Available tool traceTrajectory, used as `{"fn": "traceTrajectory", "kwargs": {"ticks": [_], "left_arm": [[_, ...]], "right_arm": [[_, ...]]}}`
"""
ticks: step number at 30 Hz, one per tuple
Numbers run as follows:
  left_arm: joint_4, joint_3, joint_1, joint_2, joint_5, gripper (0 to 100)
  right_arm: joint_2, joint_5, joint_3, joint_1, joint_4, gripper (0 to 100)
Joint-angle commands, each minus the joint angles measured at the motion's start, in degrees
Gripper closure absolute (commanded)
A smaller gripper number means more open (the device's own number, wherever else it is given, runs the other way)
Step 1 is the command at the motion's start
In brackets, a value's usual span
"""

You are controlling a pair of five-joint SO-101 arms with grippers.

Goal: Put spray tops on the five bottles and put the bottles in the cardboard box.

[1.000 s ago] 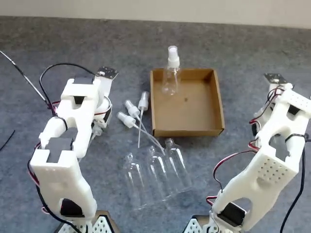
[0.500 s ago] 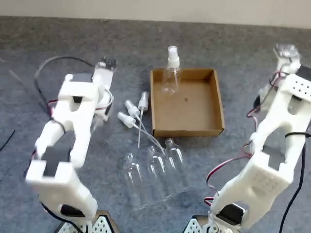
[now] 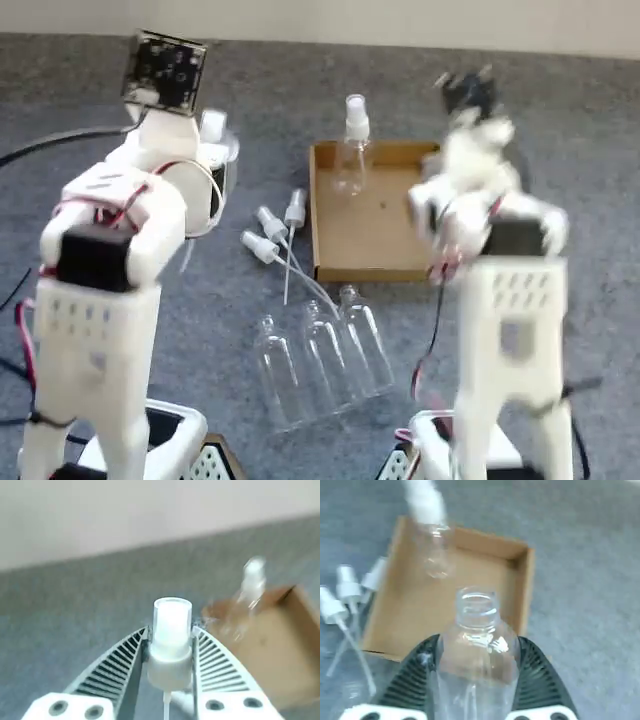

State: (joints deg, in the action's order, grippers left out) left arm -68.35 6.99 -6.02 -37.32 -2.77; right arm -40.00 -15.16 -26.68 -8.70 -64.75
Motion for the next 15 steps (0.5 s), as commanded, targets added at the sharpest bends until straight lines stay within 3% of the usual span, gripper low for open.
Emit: {"fn": "traceTrajectory", "kwargs": {"ticks": [1,9,15], "left_arm": [[6.68,-8.13,-5.85,-3.03,-6.51,99],[20.13,-11.38,-16.75,-3.03,-11.87,99],[21.71,-7.34,-22.46,-3.03,-11.96,99]], "right_arm": [[-16.04,2.29,-18.77,-6.55,11.03,99.5],[-42.07,5.89,-41.01,-14.46,20.09,99.5],[-55.52,5.89,-47.60,-14.90,20.00,99.5]]}}
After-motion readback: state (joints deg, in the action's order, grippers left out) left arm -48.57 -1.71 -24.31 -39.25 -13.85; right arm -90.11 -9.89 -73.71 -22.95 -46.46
